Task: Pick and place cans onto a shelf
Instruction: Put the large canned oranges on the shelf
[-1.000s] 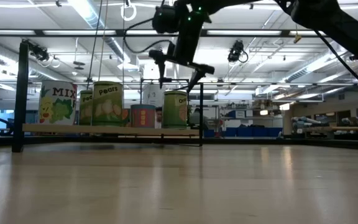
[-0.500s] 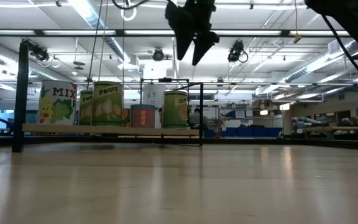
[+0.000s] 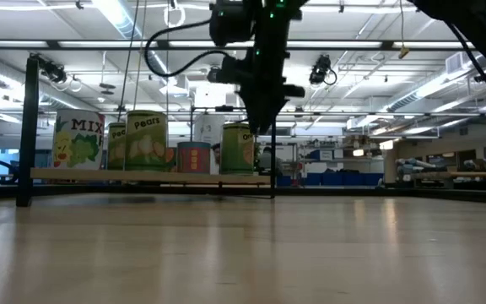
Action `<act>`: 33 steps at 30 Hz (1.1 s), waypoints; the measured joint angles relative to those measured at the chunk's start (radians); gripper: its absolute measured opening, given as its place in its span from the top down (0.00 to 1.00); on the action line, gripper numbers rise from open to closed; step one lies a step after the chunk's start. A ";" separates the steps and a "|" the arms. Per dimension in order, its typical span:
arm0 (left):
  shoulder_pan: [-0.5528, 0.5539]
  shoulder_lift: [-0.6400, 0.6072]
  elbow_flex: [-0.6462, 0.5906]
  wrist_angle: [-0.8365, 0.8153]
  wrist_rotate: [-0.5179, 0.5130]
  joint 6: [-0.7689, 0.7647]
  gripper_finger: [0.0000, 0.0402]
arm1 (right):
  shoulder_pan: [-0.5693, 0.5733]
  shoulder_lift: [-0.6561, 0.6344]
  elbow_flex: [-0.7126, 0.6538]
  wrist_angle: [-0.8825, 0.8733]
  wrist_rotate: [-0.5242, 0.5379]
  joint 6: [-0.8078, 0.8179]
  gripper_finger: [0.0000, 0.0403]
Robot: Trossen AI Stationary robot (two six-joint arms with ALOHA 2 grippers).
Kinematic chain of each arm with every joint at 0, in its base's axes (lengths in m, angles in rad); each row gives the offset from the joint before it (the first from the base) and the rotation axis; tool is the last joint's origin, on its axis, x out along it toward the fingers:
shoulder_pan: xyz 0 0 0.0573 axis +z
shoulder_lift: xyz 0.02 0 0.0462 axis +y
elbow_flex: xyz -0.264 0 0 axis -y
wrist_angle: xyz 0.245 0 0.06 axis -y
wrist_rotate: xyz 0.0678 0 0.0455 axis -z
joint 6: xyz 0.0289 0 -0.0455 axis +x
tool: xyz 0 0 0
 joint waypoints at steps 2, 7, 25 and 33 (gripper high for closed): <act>0.000 0.000 0.000 0.014 0.000 -0.017 0.24 | -0.012 0.000 -0.034 0.079 0.000 -0.003 0.75; 0.000 0.001 0.000 0.031 0.000 -0.065 0.25 | -0.043 0.000 -0.075 0.243 0.004 -0.019 0.83; 0.000 0.140 0.000 0.161 0.044 -0.079 0.25 | -0.082 -0.350 0.017 0.104 0.124 -0.251 0.91; 0.062 0.284 -0.001 0.181 0.237 -0.042 0.25 | -0.087 -0.607 -0.027 0.081 0.256 -0.267 0.92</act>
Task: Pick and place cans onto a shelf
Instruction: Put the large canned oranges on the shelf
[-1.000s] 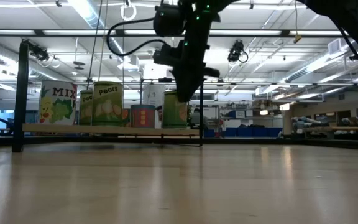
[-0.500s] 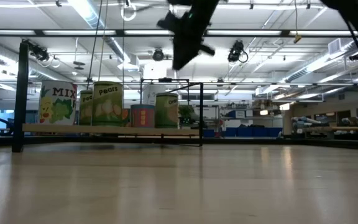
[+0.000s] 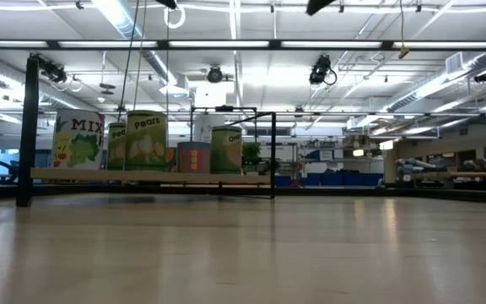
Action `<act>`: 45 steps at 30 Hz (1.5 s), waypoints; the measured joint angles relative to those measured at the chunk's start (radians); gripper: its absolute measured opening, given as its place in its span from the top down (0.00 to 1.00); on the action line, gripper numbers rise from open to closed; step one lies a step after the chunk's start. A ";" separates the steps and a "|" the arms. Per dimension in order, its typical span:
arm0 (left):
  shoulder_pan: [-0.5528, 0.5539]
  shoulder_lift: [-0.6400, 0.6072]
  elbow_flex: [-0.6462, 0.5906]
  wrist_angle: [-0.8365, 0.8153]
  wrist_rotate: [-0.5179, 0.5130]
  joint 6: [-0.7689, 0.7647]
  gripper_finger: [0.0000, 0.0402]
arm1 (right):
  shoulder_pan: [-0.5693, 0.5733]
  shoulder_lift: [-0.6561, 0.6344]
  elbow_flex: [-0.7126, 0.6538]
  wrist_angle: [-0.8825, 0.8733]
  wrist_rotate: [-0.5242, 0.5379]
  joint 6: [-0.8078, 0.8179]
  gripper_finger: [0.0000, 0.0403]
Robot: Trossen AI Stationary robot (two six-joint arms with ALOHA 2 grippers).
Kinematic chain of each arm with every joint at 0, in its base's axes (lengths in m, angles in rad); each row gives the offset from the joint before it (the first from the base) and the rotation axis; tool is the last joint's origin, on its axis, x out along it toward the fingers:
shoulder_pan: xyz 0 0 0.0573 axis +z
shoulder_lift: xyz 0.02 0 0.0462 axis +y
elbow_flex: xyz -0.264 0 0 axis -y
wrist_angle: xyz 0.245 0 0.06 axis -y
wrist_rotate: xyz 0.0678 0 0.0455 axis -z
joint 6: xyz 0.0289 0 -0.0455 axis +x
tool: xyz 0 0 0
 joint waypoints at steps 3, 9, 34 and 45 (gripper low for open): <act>0.048 0.077 0.000 0.015 0.047 0.047 0.25 | 0.002 -0.067 -0.046 0.001 0.039 0.012 0.92; 0.117 0.269 0.000 0.082 0.096 0.088 0.33 | 0.037 -0.179 -0.225 0.022 0.060 0.070 0.92; 0.233 0.643 0.001 0.243 -0.001 0.080 0.99 | 0.131 -0.316 -0.545 0.157 -0.029 0.196 0.92; 0.293 0.645 0.002 0.236 -0.008 0.268 0.99 | 0.133 -0.316 -0.545 0.175 -0.054 0.230 0.92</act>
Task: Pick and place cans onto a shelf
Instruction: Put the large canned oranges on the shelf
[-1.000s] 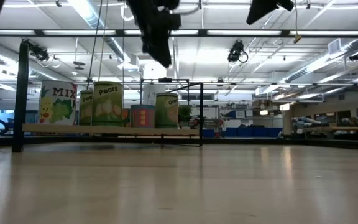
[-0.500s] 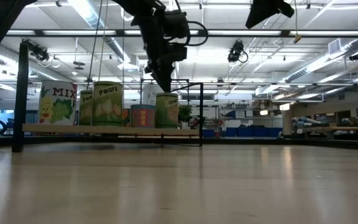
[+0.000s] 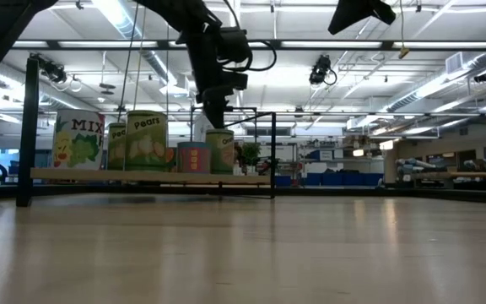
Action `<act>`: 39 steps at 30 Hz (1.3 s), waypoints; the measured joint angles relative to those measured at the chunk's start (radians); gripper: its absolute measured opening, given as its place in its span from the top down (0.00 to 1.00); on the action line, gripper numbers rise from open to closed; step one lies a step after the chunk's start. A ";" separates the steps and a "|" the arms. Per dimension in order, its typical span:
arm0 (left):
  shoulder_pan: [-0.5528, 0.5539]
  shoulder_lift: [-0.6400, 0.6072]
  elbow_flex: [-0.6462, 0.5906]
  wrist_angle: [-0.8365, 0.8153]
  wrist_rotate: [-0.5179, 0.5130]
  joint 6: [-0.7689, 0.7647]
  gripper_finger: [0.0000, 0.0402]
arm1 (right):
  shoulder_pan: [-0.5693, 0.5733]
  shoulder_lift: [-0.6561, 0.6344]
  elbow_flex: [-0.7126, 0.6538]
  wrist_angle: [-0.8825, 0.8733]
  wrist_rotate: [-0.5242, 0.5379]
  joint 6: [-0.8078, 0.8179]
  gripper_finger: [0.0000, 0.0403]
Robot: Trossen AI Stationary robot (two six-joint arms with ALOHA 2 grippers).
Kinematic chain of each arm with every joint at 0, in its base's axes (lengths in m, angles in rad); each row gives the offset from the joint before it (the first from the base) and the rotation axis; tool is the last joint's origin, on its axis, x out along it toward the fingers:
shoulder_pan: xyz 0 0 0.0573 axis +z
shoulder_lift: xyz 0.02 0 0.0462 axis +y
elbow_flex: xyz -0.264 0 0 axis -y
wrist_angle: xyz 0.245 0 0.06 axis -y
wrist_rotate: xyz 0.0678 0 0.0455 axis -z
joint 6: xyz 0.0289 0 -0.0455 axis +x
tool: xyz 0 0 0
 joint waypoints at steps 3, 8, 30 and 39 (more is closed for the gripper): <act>0.012 0.000 -0.001 0.003 -0.030 0.063 0.99 | 0.000 0.000 0.000 0.000 -0.024 0.000 0.92; 0.032 0.001 -0.002 0.032 -0.050 0.109 0.99 | 0.000 0.000 0.000 0.015 -0.047 0.001 0.92; 0.081 -0.023 0.039 -0.025 0.118 -0.076 0.99 | 0.012 0.001 0.000 0.060 -0.049 0.026 0.92; 0.099 -0.025 -0.034 0.024 0.149 -0.092 0.99 | 0.021 0.001 0.000 0.060 -0.052 0.041 0.92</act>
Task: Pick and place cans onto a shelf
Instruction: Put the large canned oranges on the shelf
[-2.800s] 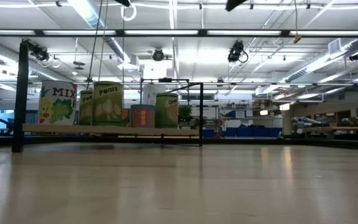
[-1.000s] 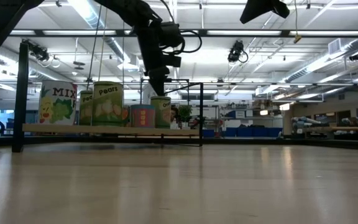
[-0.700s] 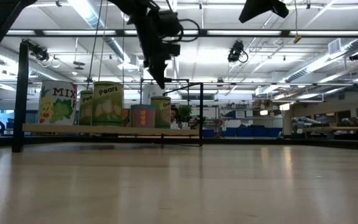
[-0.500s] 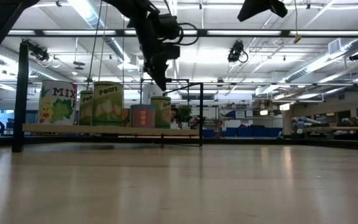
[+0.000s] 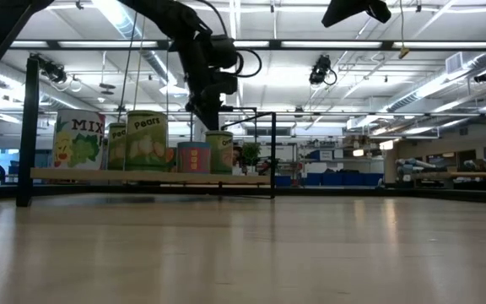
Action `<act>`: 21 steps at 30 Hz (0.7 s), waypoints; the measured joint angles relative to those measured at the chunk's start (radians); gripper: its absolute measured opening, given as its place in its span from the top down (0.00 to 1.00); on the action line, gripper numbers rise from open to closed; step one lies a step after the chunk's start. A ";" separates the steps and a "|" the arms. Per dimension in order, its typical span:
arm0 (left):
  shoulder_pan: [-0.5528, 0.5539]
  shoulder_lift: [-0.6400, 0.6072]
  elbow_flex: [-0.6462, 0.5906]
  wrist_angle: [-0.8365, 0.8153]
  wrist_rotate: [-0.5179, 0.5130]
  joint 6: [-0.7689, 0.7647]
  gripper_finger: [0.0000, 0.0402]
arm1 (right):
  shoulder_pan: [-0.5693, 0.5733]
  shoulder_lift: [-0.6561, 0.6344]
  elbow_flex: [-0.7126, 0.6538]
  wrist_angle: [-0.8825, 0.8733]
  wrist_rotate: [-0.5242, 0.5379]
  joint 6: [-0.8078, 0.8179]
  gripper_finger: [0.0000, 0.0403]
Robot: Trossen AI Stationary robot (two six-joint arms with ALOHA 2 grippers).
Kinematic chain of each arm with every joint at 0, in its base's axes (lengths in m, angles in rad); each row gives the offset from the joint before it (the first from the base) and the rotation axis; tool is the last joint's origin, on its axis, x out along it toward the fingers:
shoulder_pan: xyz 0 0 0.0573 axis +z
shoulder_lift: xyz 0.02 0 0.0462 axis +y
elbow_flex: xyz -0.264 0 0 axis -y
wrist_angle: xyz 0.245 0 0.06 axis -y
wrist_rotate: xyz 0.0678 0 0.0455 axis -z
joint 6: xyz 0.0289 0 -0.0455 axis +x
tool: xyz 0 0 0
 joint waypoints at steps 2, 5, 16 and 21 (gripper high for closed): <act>0.000 0.000 -0.001 0.014 -0.013 0.005 0.99 | 0.000 0.000 0.000 0.000 0.000 0.001 0.92; 0.000 0.003 -0.001 0.038 -0.065 0.011 0.99 | 0.000 0.000 0.000 0.003 0.000 0.006 0.92; 0.013 0.003 -0.001 0.035 -0.190 0.114 0.99 | 0.000 0.000 0.000 0.015 -0.019 0.011 0.92; 0.012 0.003 0.025 0.046 -0.198 0.109 0.99 | 0.000 0.000 0.000 0.021 -0.023 0.012 0.92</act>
